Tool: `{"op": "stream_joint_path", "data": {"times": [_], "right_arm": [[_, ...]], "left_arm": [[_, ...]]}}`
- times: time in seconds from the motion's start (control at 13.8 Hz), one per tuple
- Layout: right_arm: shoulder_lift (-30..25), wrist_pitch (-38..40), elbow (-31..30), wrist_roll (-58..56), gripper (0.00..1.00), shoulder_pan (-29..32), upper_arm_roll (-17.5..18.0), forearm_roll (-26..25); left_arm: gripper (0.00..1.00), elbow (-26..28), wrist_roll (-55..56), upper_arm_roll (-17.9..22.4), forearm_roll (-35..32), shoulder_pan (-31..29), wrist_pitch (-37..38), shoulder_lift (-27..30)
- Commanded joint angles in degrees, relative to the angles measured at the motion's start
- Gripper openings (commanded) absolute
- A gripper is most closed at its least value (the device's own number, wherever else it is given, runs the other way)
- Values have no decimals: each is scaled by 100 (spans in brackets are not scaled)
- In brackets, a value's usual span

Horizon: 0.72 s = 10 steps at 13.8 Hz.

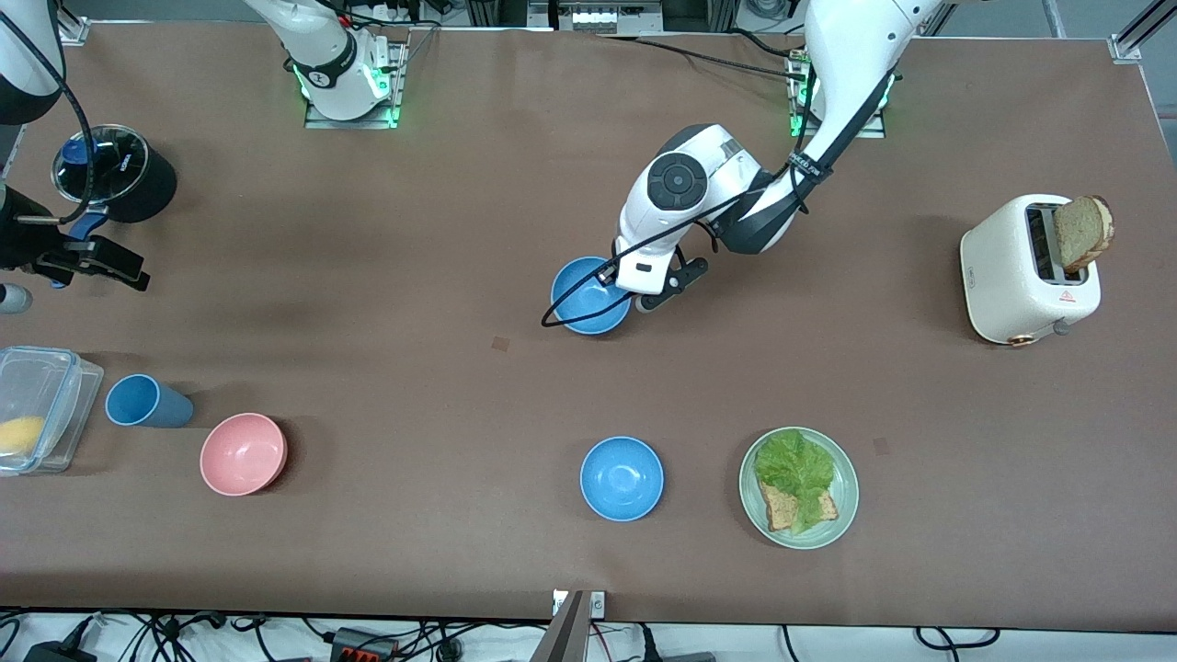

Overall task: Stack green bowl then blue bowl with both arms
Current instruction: 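Lower the blue bowl into the green bowl and open the left gripper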

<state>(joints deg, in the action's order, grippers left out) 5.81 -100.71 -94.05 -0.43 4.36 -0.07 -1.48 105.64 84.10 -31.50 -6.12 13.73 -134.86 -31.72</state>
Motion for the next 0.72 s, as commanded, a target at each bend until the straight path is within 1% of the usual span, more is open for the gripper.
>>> {"op": "stream_joint_path", "data": {"times": [0.0, 0.07, 0.22, 0.65], "right_arm": [[-54, -54, -52, 26, 100, 48, 42, -46], [-54, -54, -52, 26, 100, 48, 33, -46], [-54, -54, -17, 26, 100, 65, 42, -54], [-45, -80, -17, 26, 100, 118, 42, -46]], "left_arm": [[22, 106, 132, 12, -170, -29, -58, 78], [31, 106, 141, 12, -170, -29, -58, 78], [41, 97, 141, 3, -170, -37, -50, 78], [42, 0, 229, -23, -170, -151, 56, 236]]}}
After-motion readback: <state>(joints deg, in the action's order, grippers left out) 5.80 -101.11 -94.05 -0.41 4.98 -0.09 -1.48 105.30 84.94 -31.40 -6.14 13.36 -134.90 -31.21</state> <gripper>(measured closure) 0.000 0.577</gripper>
